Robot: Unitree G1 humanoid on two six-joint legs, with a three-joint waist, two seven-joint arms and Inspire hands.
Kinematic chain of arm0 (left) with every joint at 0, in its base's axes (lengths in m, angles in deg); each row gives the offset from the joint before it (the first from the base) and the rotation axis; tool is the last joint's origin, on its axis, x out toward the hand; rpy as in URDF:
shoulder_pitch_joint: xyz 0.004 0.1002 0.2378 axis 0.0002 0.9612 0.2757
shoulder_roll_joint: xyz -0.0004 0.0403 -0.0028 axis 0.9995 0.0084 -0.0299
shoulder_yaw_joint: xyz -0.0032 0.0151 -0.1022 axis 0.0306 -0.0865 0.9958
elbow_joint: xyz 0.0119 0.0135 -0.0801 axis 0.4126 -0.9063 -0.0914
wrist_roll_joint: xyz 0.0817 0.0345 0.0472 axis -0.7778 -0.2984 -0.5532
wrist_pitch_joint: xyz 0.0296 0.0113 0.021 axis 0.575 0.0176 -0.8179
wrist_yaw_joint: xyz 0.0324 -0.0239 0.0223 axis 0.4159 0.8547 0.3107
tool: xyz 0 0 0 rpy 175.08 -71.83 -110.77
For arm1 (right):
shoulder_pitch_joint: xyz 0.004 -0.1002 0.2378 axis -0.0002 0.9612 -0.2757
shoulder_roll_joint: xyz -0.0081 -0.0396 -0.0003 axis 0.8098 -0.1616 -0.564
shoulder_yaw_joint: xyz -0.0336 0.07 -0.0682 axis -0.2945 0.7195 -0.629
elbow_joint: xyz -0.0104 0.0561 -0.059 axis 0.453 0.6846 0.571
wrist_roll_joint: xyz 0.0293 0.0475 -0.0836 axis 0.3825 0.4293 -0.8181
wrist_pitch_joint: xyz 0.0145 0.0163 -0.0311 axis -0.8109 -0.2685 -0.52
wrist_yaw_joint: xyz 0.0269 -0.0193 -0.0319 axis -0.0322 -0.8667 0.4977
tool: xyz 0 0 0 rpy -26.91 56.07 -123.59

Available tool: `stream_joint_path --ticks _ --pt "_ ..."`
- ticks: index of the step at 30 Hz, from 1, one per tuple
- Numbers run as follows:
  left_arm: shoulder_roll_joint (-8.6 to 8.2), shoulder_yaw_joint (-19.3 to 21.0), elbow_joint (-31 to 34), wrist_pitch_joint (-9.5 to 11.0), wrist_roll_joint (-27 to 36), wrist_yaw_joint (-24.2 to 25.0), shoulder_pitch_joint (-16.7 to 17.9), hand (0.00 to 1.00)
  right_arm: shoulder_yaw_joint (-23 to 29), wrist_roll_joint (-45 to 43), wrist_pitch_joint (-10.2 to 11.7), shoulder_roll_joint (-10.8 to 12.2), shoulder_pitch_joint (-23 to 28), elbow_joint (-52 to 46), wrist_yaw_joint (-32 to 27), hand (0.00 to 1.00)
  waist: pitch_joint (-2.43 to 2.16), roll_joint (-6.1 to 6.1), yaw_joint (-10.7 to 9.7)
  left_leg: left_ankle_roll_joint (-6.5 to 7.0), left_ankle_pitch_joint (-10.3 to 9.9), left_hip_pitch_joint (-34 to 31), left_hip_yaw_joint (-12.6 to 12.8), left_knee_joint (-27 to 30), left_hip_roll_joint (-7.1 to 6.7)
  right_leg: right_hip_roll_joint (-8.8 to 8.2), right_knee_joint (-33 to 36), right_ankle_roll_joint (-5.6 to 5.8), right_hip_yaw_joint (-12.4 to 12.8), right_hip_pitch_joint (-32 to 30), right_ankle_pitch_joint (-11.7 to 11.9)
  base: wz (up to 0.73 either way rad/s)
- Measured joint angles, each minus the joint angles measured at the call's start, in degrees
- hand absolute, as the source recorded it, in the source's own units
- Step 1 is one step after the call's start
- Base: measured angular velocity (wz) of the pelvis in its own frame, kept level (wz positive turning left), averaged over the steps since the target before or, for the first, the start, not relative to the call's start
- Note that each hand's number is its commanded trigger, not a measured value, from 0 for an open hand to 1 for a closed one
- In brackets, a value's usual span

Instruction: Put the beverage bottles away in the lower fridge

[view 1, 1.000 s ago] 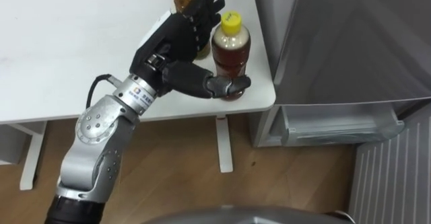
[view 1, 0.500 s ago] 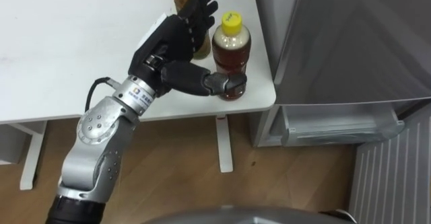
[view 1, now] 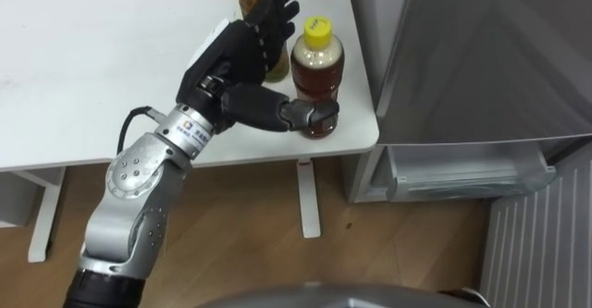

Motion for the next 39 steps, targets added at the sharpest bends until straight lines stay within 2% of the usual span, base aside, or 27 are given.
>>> stream_joint_path --ticks 11,19,26,27,29,30,31,39 --pt "0.02 -0.02 0.0 0.0 -0.01 -0.01 0.0 0.0 0.01 0.0 -0.02 0.0 0.0 -0.01 -0.59 0.0 -0.01 -0.02 -0.01 0.0 0.0 -0.01 0.0 0.1 0.0 0.0 0.01 -0.05 0.01 0.06 0.03 0.0" --pt "0.13 -1.09 -0.74 -0.01 -4.31 -0.67 0.04 0.0 -0.4 -0.04 -0.01 0.0 0.02 -0.27 -0.59 0.0 -0.07 -0.2 -0.09 0.0 0.0 -0.01 0.05 0.05 -0.01 0.0 0.02 -0.04 -0.06 0.06 0.03 0.0" --pt "0.13 -1.54 -1.1 -0.04 -4.85 -0.63 0.04 0.0 -0.4 -0.04 0.01 0.0 0.2 -1.41 -0.67 0.0 -0.09 -0.39 -0.17 0.0 0.0 0.01 0.08 0.07 0.0 -0.01 0.02 -0.05 -0.07 0.11 0.03 0.0" --pt "0.12 -1.54 -1.1 -0.04 -4.85 -0.6 0.04 0.14 -0.4 -0.04 0.03 0.0 0.28 -1.79 -0.67 0.0 -0.09 -0.39 -0.16 0.0 0.0 0.0 0.09 0.07 0.0 -0.01 0.02 -0.05 -0.07 0.13 0.03 0.0" --pt "0.12 -1.54 -1.09 -0.04 -4.86 -0.51 0.04 0.56 -0.4 -0.04 0.08 0.0 0.26 -2.07 -0.67 0.0 -0.09 -0.39 -0.17 0.0 0.0 -0.01 0.11 0.07 0.01 -0.01 0.01 -0.04 -0.07 0.18 0.03 0.0" --pt "0.12 -1.54 -1.09 -0.04 -4.86 -0.48 0.04 0.6 -0.4 -0.04 0.11 0.0 0.26 -2.16 -0.67 0.0 -0.09 -0.39 -0.18 0.0 0.0 -0.01 0.11 0.06 0.01 -0.01 0.01 -0.05 -0.07 0.2 0.03 0.0" --pt "0.12 -1.54 -1.09 -0.04 -4.87 -0.48 0.04 1.0 -0.39 -0.03 0.11 0.0 0.26 -2.2 -0.67 0.0 -0.09 -0.39 -0.17 0.0 0.0 0.02 0.12 0.06 0.01 -0.01 0.02 -0.05 -0.08 0.19 0.03 0.0" --pt "0.1 -1.43 -1.09 -0.02 -4.89 -0.47 0.04 1.0 -0.39 -0.02 0.15 0.0 0.26 -2.24 -0.74 0.0 -0.1 -0.38 -0.15 0.0 0.01 0.04 0.12 0.04 0.01 -0.01 -0.01 -0.04 -0.06 0.18 0.03 0.0"
